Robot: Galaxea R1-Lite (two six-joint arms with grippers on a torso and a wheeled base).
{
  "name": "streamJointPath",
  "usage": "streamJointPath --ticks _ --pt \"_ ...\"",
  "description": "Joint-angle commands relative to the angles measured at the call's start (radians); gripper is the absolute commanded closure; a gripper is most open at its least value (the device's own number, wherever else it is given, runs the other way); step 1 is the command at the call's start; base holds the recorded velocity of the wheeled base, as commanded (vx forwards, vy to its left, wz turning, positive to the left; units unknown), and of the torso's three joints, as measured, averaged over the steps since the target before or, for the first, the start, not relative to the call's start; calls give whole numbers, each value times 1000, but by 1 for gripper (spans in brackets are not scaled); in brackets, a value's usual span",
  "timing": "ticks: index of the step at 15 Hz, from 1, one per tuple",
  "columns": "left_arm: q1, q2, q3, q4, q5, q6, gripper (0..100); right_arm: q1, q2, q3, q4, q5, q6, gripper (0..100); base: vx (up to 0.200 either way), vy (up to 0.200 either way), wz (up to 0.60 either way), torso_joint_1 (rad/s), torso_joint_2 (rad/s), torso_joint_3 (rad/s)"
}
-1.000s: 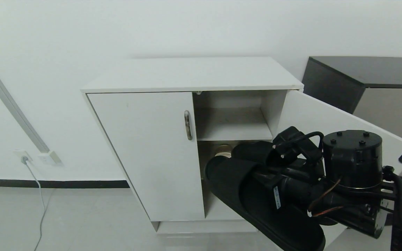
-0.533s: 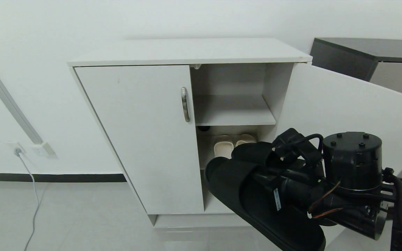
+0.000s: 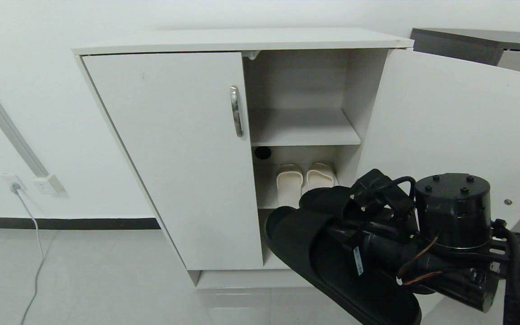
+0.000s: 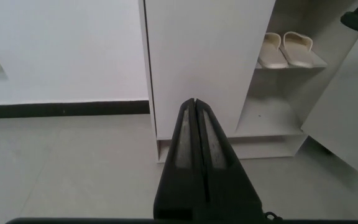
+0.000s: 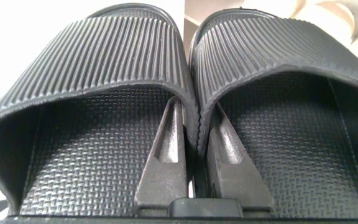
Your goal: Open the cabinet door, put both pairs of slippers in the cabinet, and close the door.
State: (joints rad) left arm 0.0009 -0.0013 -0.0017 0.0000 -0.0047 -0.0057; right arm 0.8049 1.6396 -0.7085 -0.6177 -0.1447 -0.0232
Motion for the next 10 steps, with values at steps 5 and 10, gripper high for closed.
streamJointPath --ticks 5,10 --pt "1 1 0 0 0 0 100 0 14 4 -14 -1 -6 100 0 0 0 0 0 0" --pt "1 1 0 0 -1 -2 100 0 19 17 -47 -1 -6 100 0 40 0 0 2 0"
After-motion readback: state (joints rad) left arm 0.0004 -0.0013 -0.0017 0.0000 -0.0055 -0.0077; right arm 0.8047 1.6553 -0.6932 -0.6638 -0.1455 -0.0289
